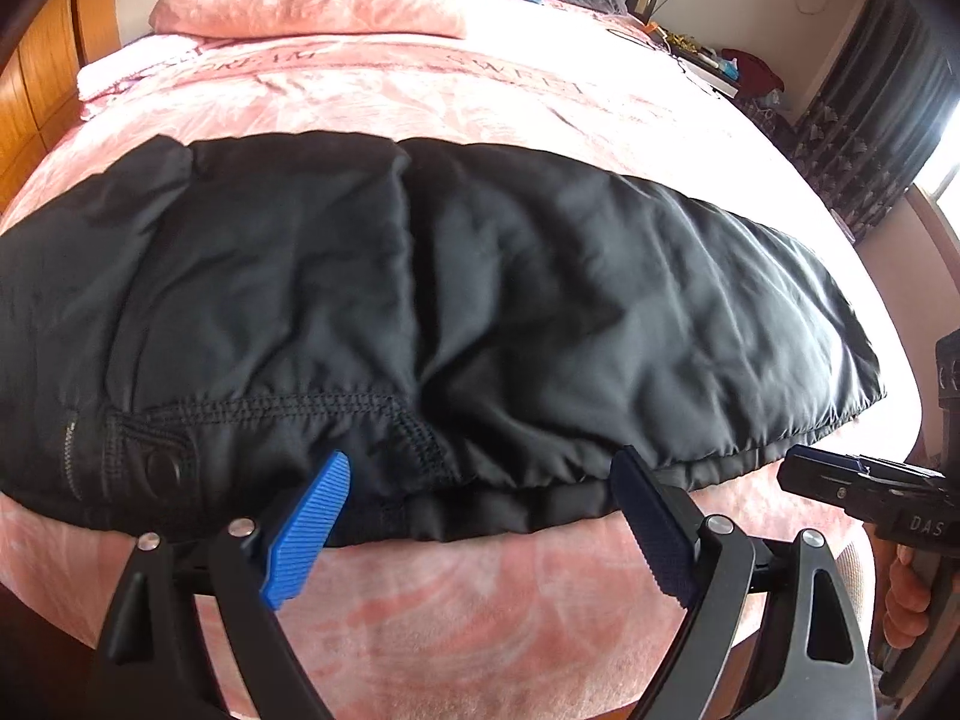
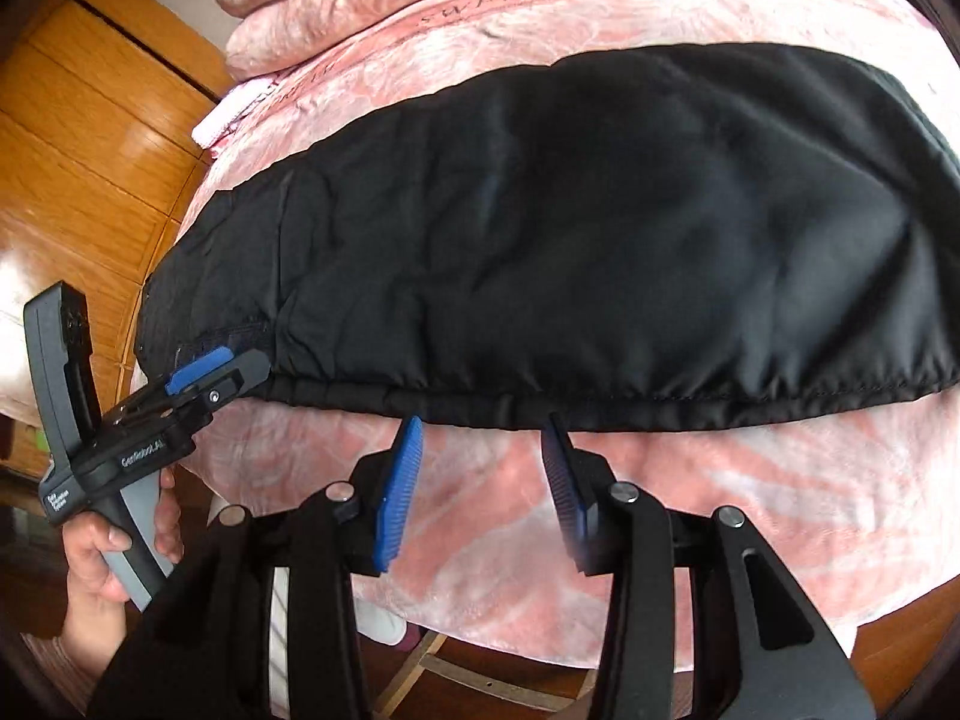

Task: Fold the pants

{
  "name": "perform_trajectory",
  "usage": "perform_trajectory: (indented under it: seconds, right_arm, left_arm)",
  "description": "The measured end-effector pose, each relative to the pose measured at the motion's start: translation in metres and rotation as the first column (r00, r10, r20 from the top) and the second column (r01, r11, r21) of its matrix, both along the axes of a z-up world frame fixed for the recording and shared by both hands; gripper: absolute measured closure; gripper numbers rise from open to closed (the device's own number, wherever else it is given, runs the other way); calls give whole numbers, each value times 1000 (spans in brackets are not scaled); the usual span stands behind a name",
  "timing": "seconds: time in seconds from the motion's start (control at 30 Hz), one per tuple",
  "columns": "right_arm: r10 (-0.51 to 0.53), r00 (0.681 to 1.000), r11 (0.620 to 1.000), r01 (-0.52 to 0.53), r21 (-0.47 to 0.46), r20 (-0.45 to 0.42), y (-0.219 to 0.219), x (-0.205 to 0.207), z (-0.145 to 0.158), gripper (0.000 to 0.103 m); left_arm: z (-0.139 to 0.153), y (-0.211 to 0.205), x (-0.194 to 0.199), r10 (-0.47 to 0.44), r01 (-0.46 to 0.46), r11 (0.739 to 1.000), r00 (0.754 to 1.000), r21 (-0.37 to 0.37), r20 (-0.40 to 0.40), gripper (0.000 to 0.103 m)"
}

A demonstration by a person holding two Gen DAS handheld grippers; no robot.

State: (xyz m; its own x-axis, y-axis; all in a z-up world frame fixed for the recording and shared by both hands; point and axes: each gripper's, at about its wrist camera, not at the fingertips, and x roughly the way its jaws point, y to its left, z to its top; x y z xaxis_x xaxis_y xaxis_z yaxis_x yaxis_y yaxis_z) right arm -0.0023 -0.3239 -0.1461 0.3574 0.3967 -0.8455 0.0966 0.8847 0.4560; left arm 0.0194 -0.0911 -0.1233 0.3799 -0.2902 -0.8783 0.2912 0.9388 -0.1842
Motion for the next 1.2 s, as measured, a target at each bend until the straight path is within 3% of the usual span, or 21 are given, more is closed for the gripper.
perform_trajectory:
  seconds: [0.13,0.27,0.3,0.33,0.37,0.43,0.57,0.77,0.87,0.93,1.0,1.1,1.2]
  right_arm:
    - [-75,997,996,76,52,-25,-1,13,-11,53]
    - [-139,989,982,143,121,-43,-5,26,-16,54]
    - [-152,987,978,158,136,-52,-6,29,-18,62]
    - [-165,985,973,172,153,-56,-7,31,-20,85]
    - [-165,984,970,174,172,-63,-7,34,-23,92]
    - [-167,984,962,176,207,-61,-9,30,-23,99]
    - [-131,990,972,137,192,-46,-5,25,-14,100]
    - [-137,984,966,158,204,-115,-11,39,-38,97]
    - [-140,986,967,155,202,-85,-13,34,-32,84]
    - [-154,986,972,163,169,-64,-22,21,-23,65]
    - [-197,980,971,200,128,-38,-36,5,-12,58]
    - [-304,952,948,305,86,-32,-72,-20,-6,54]
    - [-430,902,900,432,63,-42,-118,-43,-8,53]
  left_arm:
    - [-2,16,-4,34,-34,999,999,-10,-19,14]
    - [-1,24,-7,37,-37,999,999,-3,-12,13]
    - [-1,24,-6,37,-37,999,999,-3,-11,13]
    - [-1,23,-6,36,-36,999,999,-3,-12,13]
    - [0,22,-5,36,-36,999,999,-2,-12,13]
    - [3,19,-5,28,-28,1000,1000,-5,-1,13]
    - [9,7,-6,-4,4,1000,999,4,37,12]
    - [-6,-15,8,-38,36,998,999,56,27,10]
    - [-12,-22,10,-45,42,995,999,92,30,10]
    - [-7,-24,7,-59,57,996,998,75,32,10]
    - [-2,-29,3,-65,63,996,997,56,34,10]
    - [1,-37,1,-90,87,995,995,57,45,10]
    - [-3,-48,-1,-113,110,992,993,69,42,10]
